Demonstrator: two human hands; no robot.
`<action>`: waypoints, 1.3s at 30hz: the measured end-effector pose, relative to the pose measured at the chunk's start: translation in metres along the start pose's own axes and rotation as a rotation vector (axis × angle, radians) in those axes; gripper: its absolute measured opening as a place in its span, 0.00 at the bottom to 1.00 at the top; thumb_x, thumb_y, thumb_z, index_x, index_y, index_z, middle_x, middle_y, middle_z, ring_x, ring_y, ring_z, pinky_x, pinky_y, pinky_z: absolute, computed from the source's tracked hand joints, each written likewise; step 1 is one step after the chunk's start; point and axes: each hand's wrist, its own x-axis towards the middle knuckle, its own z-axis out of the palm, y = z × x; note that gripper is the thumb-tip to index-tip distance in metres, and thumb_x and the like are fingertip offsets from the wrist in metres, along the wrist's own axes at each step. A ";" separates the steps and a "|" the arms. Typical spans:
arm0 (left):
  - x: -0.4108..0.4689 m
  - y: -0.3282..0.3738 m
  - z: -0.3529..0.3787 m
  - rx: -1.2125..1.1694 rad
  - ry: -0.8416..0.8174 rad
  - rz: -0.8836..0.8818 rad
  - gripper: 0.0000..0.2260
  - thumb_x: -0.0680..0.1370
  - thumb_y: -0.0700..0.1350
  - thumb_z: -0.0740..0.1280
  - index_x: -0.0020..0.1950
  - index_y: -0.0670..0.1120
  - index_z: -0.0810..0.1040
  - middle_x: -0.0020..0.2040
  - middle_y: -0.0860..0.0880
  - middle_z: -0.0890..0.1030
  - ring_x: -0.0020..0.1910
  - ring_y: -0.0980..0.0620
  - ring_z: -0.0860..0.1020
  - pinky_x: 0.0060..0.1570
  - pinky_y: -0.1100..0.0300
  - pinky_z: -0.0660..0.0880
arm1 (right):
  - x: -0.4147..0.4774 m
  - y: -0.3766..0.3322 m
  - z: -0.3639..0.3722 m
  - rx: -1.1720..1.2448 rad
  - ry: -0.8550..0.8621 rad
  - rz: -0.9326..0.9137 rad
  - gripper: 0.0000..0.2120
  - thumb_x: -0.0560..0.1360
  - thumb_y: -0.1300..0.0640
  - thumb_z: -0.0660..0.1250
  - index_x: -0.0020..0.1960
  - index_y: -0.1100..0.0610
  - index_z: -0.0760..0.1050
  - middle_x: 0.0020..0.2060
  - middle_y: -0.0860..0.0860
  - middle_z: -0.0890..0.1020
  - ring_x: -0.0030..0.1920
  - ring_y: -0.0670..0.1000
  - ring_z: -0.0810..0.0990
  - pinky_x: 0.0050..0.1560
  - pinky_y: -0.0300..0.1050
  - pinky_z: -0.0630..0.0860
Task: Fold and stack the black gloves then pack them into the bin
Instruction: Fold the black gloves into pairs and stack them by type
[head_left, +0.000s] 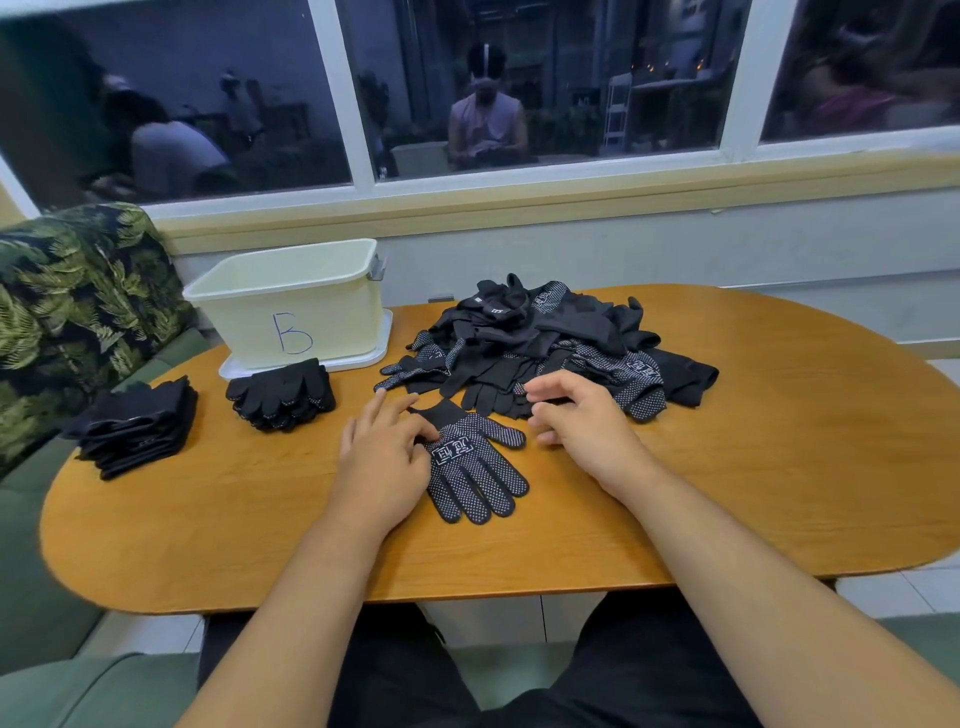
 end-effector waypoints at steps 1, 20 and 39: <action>-0.001 0.001 -0.001 0.006 0.003 -0.025 0.13 0.82 0.42 0.64 0.55 0.60 0.81 0.79 0.60 0.69 0.85 0.53 0.51 0.82 0.42 0.44 | 0.000 0.000 -0.002 -0.075 0.036 -0.035 0.14 0.81 0.63 0.68 0.56 0.45 0.84 0.52 0.45 0.86 0.49 0.52 0.87 0.49 0.50 0.86; -0.005 0.009 0.005 0.006 -0.010 0.202 0.08 0.84 0.53 0.62 0.56 0.60 0.81 0.56 0.64 0.77 0.61 0.60 0.71 0.63 0.55 0.66 | 0.016 0.017 -0.062 -0.875 0.526 0.010 0.09 0.84 0.55 0.66 0.56 0.42 0.82 0.53 0.43 0.85 0.66 0.53 0.74 0.75 0.59 0.62; -0.012 0.017 0.003 -0.094 -0.182 0.349 0.10 0.83 0.55 0.65 0.61 0.63 0.83 0.60 0.68 0.77 0.65 0.64 0.72 0.68 0.49 0.72 | 0.001 -0.001 -0.047 -0.132 0.322 -0.125 0.14 0.83 0.64 0.66 0.57 0.46 0.83 0.49 0.42 0.88 0.54 0.42 0.85 0.57 0.46 0.83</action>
